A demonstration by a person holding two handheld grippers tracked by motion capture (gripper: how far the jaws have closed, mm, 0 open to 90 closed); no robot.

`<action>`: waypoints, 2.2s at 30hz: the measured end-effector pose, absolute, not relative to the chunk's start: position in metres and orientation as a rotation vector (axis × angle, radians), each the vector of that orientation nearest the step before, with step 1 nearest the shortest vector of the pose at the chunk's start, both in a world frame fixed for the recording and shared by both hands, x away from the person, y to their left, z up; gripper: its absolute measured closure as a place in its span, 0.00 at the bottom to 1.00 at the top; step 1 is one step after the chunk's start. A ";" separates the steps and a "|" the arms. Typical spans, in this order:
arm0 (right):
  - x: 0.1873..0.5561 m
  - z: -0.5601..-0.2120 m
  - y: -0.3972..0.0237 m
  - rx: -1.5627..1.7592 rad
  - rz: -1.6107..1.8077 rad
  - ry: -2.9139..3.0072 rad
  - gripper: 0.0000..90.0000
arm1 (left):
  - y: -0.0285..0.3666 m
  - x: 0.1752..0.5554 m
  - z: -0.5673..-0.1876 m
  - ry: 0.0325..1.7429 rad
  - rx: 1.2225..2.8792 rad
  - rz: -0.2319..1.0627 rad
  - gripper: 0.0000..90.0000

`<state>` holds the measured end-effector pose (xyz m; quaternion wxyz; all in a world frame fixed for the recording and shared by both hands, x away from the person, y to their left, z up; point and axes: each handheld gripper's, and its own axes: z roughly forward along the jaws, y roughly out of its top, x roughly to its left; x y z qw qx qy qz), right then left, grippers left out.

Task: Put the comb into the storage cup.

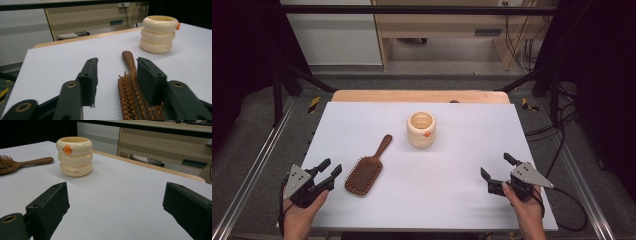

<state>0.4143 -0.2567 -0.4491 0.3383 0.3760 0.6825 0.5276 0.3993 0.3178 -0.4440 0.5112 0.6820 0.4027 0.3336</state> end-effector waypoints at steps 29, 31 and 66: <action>0.415 -0.450 -0.255 0.979 1.365 1.790 0.08 | 0.325 0.416 -0.467 1.137 1.952 0.598 1.00; 0.415 -0.450 -0.255 0.978 1.364 1.791 0.08 | 0.323 0.417 -0.469 1.142 1.975 0.583 1.00; 0.420 -0.451 -0.247 0.958 1.373 1.824 0.08 | 0.258 0.411 -0.479 0.941 2.139 0.516 1.00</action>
